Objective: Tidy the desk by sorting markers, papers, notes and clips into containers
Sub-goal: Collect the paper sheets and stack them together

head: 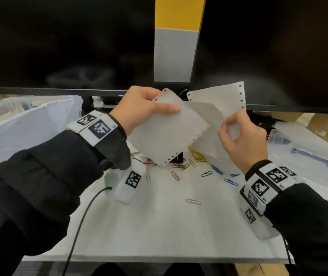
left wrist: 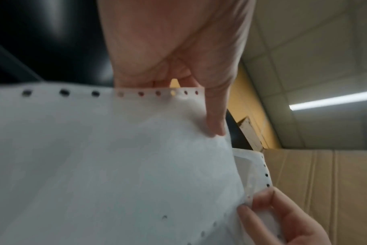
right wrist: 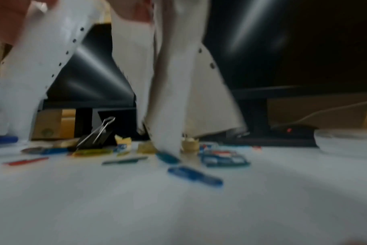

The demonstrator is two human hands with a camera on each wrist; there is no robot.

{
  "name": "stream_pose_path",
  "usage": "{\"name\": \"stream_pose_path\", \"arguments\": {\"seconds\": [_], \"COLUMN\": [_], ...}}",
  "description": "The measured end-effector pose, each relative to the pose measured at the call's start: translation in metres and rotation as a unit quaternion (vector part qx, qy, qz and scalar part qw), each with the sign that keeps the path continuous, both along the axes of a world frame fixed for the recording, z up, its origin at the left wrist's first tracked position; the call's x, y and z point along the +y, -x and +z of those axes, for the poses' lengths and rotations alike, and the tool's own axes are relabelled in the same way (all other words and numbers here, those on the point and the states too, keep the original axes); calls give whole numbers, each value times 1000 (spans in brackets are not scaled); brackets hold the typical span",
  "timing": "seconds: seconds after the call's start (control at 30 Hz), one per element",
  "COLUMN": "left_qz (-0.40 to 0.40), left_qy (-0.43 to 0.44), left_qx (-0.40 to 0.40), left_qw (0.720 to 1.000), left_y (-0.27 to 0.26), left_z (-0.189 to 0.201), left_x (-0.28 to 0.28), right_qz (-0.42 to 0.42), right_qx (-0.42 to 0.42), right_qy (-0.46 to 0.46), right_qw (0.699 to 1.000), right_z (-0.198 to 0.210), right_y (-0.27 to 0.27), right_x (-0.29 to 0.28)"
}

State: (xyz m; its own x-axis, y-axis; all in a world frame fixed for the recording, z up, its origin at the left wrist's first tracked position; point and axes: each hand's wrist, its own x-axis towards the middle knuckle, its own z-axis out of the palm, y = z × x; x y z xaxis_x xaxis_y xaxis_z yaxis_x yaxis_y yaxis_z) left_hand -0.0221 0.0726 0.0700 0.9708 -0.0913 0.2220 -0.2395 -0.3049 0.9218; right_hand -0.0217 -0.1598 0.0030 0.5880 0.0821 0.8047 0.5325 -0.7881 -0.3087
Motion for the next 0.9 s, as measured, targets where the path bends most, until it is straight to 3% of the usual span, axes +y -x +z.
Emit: {"name": "stream_pose_path", "arguments": {"seconds": [0.13, 0.27, 0.37, 0.57, 0.7, 0.83, 0.9], "left_qz": [-7, -35, -45, -24, 12, 41, 97], "left_qy": [138, 297, 345, 342, 325, 143, 43], "left_qx": [69, 109, 115, 75, 49, 17, 18], "left_qw": [988, 948, 931, 937, 944, 989, 994], "left_y": [-11, -15, -18, -22, -26, -39, -48], "left_z": [-20, -37, -44, -37, -31, -24, -15], "left_x": [-12, -33, -48, -60, -57, -47, -32], "right_qz": [59, 104, 119, 188, 150, 108, 93], "right_qx": [-13, -47, -54, -44, -49, -46, -38], "right_qy": [-34, -31, -57, -56, -26, 24, 31], "right_qw": [998, 993, 990, 980, 987, 993, 994], "right_z": [-2, -1, -4, -1, -4, -9, -12], "right_y": [1, 5, 5, 8, 4, -5, -7], "right_x": [4, 10, 14, 13, 18, 26, 27]}}
